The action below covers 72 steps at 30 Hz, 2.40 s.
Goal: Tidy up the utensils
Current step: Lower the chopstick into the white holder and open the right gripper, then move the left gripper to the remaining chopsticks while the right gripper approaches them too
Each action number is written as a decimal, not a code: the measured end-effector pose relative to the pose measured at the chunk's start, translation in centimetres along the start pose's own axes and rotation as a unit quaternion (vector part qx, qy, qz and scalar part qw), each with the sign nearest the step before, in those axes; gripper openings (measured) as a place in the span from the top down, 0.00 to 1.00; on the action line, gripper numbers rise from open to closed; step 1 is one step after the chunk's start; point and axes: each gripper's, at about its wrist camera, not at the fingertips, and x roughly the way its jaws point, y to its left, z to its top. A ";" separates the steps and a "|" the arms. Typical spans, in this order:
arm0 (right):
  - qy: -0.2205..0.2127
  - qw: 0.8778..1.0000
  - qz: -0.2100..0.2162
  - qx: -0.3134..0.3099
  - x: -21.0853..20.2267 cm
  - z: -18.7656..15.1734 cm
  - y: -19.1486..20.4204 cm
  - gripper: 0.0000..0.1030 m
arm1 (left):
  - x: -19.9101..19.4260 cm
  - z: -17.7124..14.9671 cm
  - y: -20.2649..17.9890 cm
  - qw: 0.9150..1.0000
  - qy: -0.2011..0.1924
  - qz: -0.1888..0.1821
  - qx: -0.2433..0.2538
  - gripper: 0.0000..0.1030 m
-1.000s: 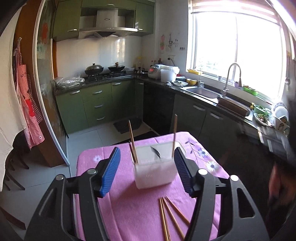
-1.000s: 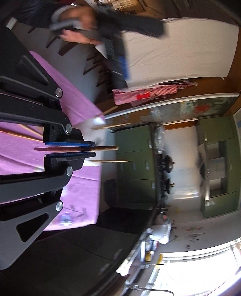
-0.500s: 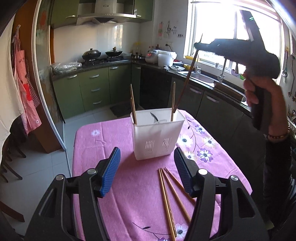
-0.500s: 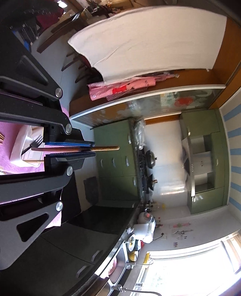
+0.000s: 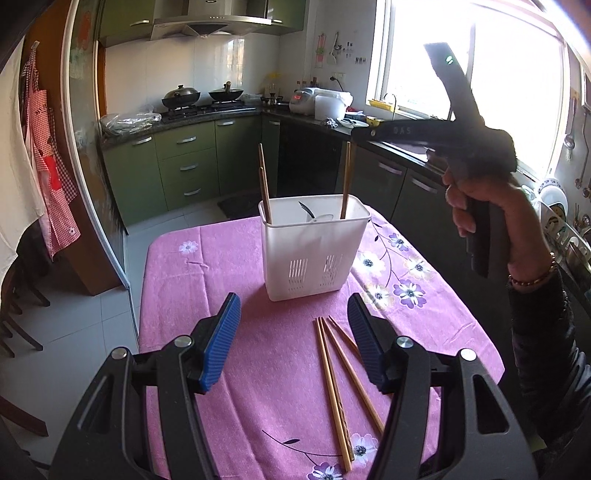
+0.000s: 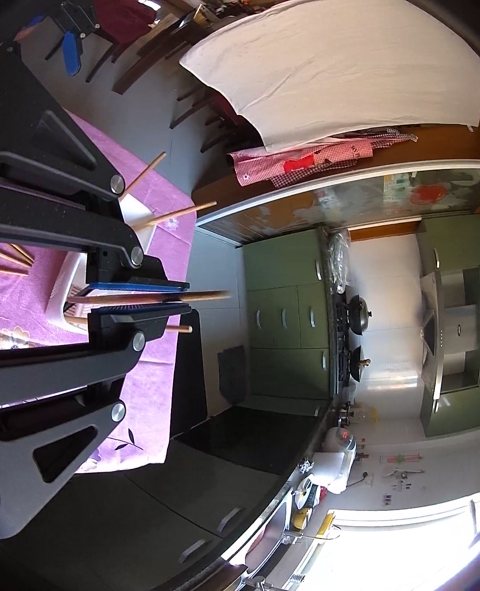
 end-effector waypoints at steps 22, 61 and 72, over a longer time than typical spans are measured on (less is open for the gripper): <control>0.045 0.998 -0.023 0.036 -7.9 -20.9 -2.2 0.86 | 8.4 -4.3 -2.4 0.995 0.098 -0.023 -0.008 0.44; 0.089 0.989 0.033 0.116 -6.4 -24.6 -4.9 0.82 | 19.6 -6.6 -2.7 0.972 0.229 -0.036 -0.021 0.85; 0.090 0.988 0.036 0.118 -6.4 -24.5 -5.0 0.82 | 21.1 -6.5 -4.2 0.970 0.241 -0.027 -0.004 0.85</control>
